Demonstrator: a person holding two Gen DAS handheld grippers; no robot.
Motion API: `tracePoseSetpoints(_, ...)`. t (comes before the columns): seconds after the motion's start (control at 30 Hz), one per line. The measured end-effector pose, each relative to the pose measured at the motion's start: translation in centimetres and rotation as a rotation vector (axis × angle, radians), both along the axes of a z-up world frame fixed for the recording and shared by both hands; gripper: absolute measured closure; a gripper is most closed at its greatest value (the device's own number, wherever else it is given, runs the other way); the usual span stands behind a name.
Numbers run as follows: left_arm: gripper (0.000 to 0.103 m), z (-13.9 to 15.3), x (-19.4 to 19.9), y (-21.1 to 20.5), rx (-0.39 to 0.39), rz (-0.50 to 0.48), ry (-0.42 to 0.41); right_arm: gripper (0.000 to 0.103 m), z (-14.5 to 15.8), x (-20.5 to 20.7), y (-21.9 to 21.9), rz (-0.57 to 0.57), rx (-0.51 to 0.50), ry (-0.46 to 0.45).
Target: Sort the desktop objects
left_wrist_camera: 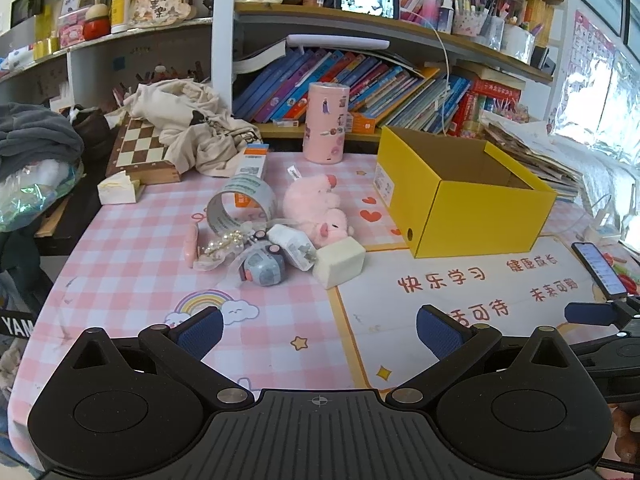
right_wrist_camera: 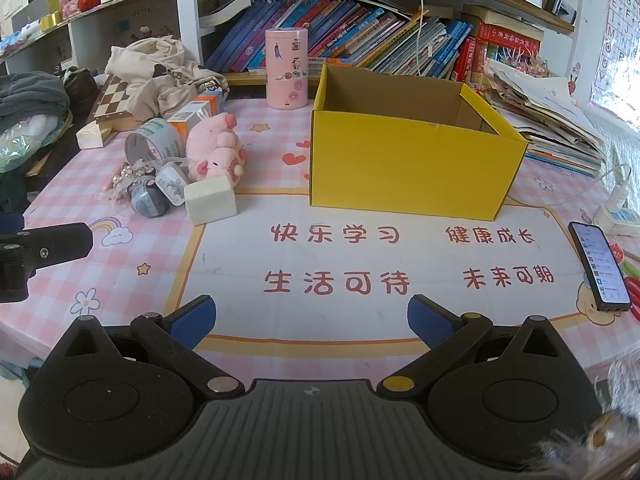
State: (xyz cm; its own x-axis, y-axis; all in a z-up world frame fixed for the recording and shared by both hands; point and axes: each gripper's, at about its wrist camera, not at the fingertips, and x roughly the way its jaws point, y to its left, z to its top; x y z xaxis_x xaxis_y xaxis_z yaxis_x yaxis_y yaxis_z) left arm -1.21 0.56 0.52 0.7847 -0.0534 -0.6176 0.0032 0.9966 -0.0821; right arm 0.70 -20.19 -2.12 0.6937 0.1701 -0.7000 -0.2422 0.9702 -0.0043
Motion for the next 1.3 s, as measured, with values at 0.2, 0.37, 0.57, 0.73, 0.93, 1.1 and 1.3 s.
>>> tracePoseSetpoints(0.2, 0.0, -0.05, 0.01, -0.16, 0.001, 0.001, 0.003, 0.0, 0.0, -0.05, -0.06, 0.003, -0.002, 0.002)
tracePoseSetpoints(0.37, 0.0, -0.1, 0.08, -0.19, 0.005, 0.007, 0.008, 0.0, -0.06, -0.04, -0.03, 0.003, -0.002, 0.003)
tracePoseSetpoints(0.57, 0.0, -0.1, 0.06, -0.15, 0.003, 0.01, 0.006, 0.0, -0.1, 0.04, 0.01, 0.007, -0.004, 0.005)
tracePoseSetpoints(0.73, 0.0, -0.05, 0.0, -0.17, -0.009, -0.004, -0.001, 0.0, -0.16, 0.1, 0.04, 0.008, -0.004, 0.008)
tracePoseSetpoints(0.93, 0.0, -0.12, 0.11, -0.18, -0.015, -0.008, 0.003, 0.0, -0.16, 0.12, 0.08, 0.013, -0.008, 0.007)
tracePoseSetpoints(1.1, 0.0, -0.21, 0.17, -0.12, -0.014, -0.001, 0.006, 0.0, -0.14, 0.13, 0.2, 0.018, -0.012, 0.005)
tracePoseSetpoints(1.3, 0.0, -0.21, 0.24, -0.11, -0.015, -0.003, 0.008, 0.0, -0.15, 0.09, 0.31, 0.018, -0.013, 0.005)
